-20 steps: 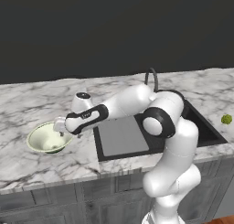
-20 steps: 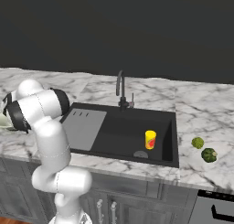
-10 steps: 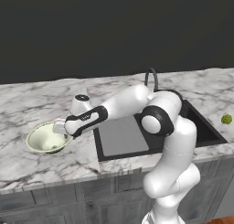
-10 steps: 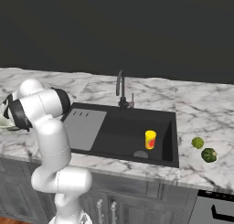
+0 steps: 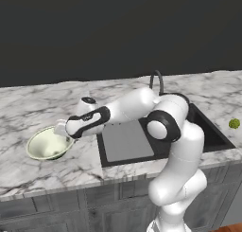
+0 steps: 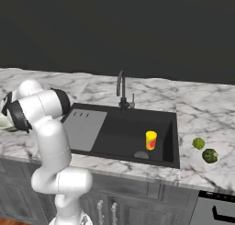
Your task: Remove the broccoli and broccoli from the sink. Then move the bowl and cup from the counter to the sink for washing.
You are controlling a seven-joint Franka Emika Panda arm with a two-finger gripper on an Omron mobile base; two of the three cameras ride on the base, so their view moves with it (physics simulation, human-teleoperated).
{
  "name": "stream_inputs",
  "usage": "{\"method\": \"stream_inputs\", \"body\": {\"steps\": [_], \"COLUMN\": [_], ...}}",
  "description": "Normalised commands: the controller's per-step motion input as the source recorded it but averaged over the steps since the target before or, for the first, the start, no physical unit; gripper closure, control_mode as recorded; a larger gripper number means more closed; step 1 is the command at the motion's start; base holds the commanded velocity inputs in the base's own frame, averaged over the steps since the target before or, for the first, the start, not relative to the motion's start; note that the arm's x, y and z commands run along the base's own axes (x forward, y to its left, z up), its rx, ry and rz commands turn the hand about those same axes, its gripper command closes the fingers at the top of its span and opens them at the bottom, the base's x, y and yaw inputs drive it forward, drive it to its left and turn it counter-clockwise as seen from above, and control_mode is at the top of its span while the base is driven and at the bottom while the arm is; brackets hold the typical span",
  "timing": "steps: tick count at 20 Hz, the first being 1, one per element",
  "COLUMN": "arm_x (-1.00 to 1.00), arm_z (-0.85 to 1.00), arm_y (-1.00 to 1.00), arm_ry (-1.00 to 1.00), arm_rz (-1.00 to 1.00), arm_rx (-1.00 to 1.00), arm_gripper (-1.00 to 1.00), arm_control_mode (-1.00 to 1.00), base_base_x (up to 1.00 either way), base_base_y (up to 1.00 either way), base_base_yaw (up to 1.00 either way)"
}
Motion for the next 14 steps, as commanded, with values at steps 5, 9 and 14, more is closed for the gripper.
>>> {"method": "stream_inputs", "body": {"steps": [5, 9, 14], "arm_x": [-0.04, -0.06, -0.03], "arm_z": [0.19, 0.21, 0.21], "arm_y": [-0.21, -0.24, -0.27], "arm_ry": [0.00, 0.00, 0.00], "arm_rz": [0.00, 0.00, -0.01], "arm_rx": [0.28, 0.31, 0.28], "arm_gripper": [1.00, 1.00, 1.00], "arm_control_mode": [-1.00, -1.00, -1.00], "base_base_x": [0.00, 0.00, 0.00], "base_base_y": [0.00, 0.00, 0.00], "base_base_yaw": [0.00, 0.00, 0.00]}}
